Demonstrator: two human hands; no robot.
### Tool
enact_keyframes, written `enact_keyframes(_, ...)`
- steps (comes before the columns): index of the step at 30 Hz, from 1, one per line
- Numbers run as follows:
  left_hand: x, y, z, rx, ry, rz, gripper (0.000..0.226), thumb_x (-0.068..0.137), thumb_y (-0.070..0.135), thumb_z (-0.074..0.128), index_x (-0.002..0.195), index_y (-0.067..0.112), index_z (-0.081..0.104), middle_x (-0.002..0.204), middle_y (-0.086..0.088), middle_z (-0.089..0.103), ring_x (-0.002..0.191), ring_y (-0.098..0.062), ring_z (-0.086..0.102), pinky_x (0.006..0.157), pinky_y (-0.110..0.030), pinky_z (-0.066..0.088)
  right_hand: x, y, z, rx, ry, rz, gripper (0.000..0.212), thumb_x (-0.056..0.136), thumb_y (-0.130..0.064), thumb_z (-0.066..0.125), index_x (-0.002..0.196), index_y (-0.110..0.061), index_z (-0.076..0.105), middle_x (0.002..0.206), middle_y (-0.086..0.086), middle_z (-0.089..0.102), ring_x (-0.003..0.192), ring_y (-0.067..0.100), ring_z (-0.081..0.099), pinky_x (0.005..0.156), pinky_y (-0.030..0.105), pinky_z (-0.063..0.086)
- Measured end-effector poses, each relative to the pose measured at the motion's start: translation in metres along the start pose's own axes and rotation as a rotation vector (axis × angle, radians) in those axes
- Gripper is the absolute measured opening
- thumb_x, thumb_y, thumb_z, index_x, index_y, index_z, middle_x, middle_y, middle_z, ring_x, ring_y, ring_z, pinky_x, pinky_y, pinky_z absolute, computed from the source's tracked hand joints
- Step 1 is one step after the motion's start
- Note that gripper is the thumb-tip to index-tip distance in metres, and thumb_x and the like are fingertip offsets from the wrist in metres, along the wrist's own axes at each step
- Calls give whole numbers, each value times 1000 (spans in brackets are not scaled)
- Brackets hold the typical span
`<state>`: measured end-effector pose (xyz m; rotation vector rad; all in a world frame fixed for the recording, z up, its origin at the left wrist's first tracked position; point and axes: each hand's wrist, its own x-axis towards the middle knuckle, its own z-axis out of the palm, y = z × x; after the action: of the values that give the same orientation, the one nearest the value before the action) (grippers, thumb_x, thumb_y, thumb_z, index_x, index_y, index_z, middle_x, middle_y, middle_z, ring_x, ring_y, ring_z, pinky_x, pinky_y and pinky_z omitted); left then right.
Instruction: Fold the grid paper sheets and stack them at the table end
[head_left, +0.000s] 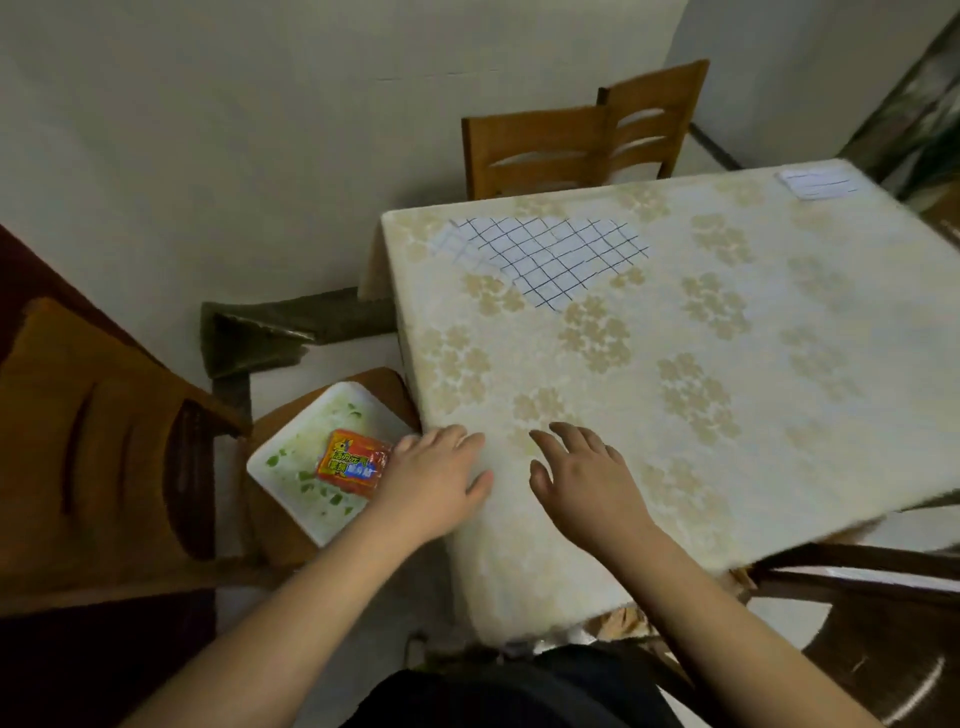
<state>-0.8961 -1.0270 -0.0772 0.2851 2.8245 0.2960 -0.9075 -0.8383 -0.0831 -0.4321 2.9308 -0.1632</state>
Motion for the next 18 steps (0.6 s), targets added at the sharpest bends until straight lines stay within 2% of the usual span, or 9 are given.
enact_keyframes(3, 32, -8, -7, -13, 3, 45, 59, 95, 50, 28, 148, 25, 31, 150, 1, 36, 137, -21, 33, 110, -39, 27, 10, 4, -5, 21, -3, 77, 48, 99, -38, 39, 145, -23, 42, 150, 3, 41, 137, 24, 37, 106, 39, 33)
enact_keyframes(5, 51, -9, -13, -7, 23, 69, 55, 98, 46, 33, 148, 25, 31, 150, 1, 36, 137, -20, 33, 110, -39, 27, 17, 10, -7, 24, -4, 108, 48, 100, -38, 39, 145, -23, 41, 150, 2, 41, 137, 23, 37, 106, 39, 33)
enact_keyframes(11, 110, -9, -28, 3, 46, 75, 53, 99, 45, 34, 147, 23, 33, 149, -1, 38, 136, -22, 35, 108, -38, 29, 60, 32, -13, 33, -13, 135, 49, 101, -39, 35, 147, -25, 35, 152, -2, 37, 139, 20, 33, 108, 36, 29)
enact_keyframes(15, 147, -11, -25, 24, 55, 50, 67, 89, 51, 16, 146, 22, 36, 146, -1, 43, 133, -23, 40, 106, -38, 32, 105, 55, -8, 40, -53, 99, 50, 101, -38, 35, 148, -23, 34, 152, -1, 38, 138, 20, 34, 107, 36, 30)
enact_keyframes(18, 173, -12, -13, 8, 58, 21, 60, 93, 46, 23, 146, 22, 36, 145, 0, 43, 132, -23, 41, 105, -39, 34, 144, 78, 1, 60, -86, 55, 50, 101, -37, 35, 149, -21, 33, 152, -1, 37, 138, 21, 34, 108, 36, 29)
